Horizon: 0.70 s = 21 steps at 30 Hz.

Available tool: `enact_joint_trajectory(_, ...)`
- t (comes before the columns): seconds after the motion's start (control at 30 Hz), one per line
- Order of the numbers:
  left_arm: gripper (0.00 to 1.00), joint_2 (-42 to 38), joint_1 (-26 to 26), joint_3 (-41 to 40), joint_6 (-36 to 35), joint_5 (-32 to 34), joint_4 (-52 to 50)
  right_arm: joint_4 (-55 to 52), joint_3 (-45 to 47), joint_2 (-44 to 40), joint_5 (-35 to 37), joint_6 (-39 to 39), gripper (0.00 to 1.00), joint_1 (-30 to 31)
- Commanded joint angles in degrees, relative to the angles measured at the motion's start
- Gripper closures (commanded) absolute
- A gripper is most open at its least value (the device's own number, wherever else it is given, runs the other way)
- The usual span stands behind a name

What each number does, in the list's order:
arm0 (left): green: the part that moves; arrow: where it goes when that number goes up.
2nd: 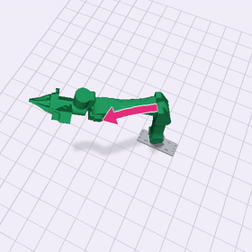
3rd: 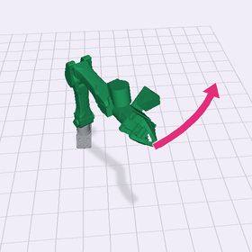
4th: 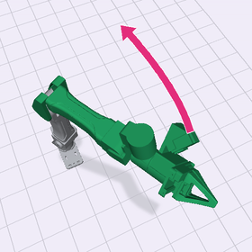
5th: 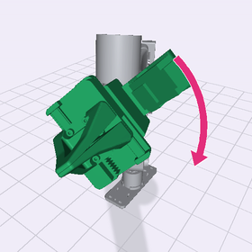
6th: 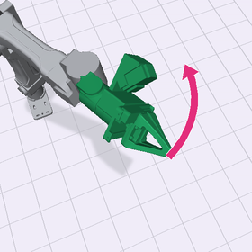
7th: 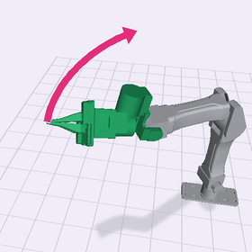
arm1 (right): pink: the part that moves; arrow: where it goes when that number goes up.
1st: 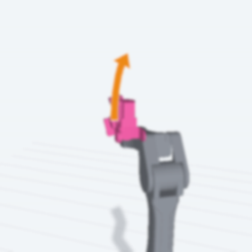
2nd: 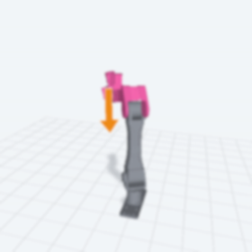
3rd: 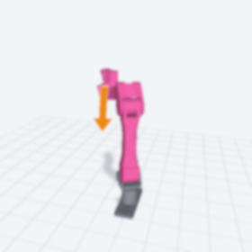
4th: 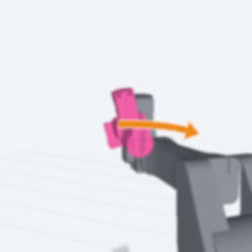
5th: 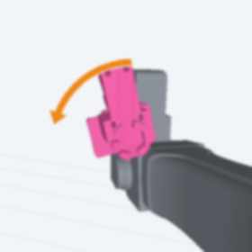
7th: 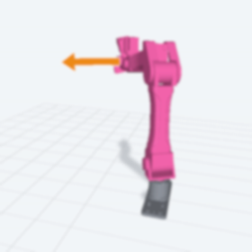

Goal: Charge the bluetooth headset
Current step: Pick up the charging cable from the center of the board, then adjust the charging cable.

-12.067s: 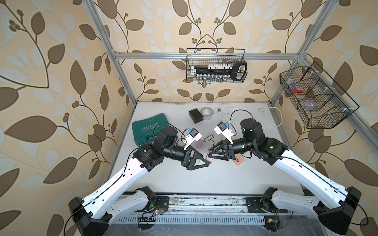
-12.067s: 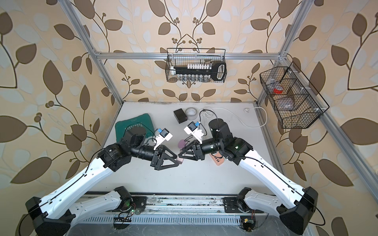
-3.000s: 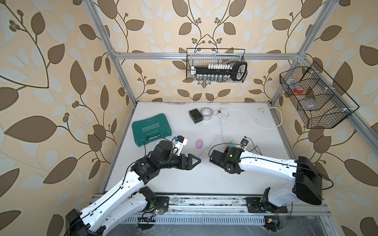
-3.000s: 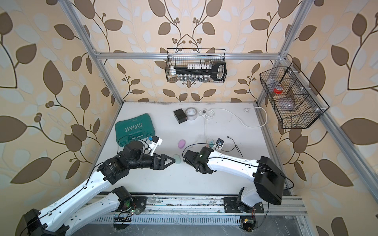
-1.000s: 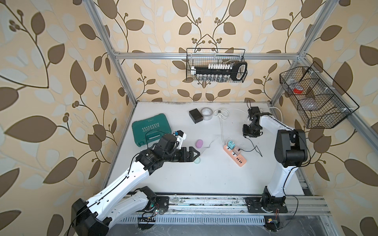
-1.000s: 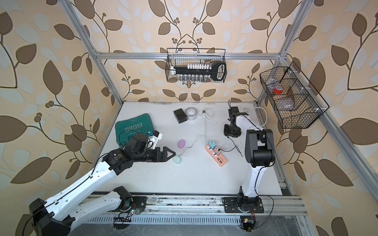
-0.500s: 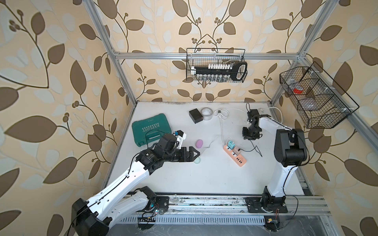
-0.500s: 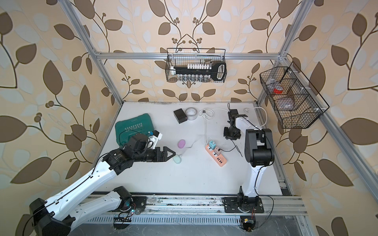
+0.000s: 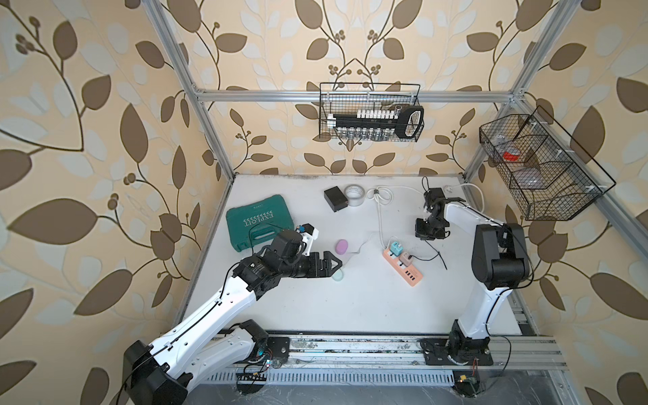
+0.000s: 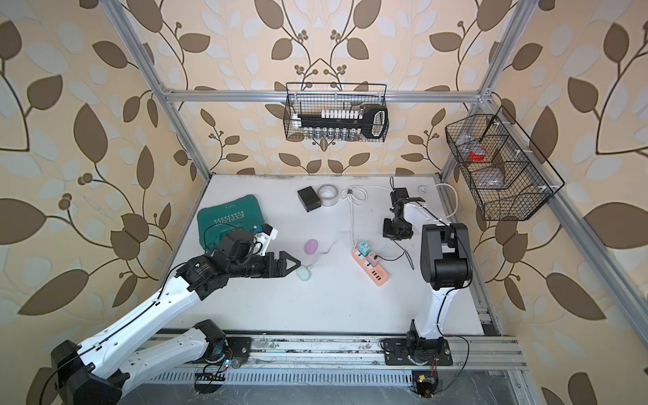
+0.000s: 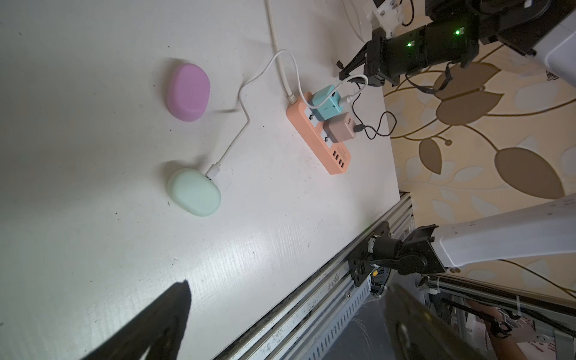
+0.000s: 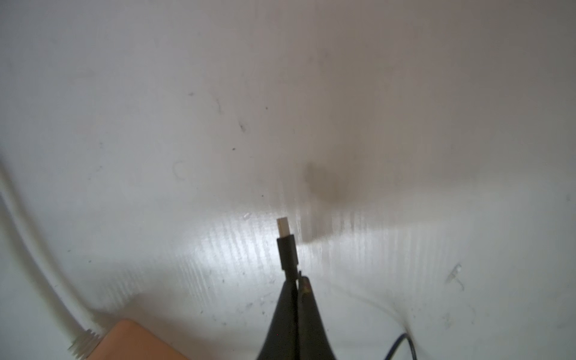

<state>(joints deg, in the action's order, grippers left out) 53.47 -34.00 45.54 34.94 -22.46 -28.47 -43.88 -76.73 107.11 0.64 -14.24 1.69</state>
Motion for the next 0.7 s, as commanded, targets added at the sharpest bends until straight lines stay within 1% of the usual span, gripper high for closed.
enact_joint_trajectory(0.0, 0.01, 0.39, 0.9, 0.66, -1.09, -1.01, 1.17, -0.34, 1.28, -7.7, -2.03, 0.8, 1.0, 1.17)
enact_joint_trajectory(0.27, 0.01, 2.24, 1.02, 4.46, -1.45, -0.84, 1.12, -1.66, 1.31, -26.05, -12.08, 0.7, 1.0, 4.67)
enact_joint_trajectory(0.33, 0.01, 2.5, 1.07, 5.43, -1.46, -1.16, 1.41, -1.28, 1.63, -30.04, -18.17, 0.29, 1.0, 5.54)
enact_joint_trajectory(0.47, 0.02, 2.26, 1.17, 8.14, -1.98, -2.77, 1.92, 1.15, 4.96, -36.49, -34.46, -1.49, 0.98, 6.19)
enact_joint_trajectory(0.6, 0.11, 1.35, 1.64, 10.47, -3.41, -7.72, 3.57, 7.07, 10.96, -40.64, -49.47, -5.78, 0.98, 6.95)
enact_joint_trajectory(0.67, 0.12, 0.77, 1.83, 11.18, -4.32, -9.93, 3.86, 8.94, 12.8, -42.03, -54.82, -6.99, 0.98, 8.39)
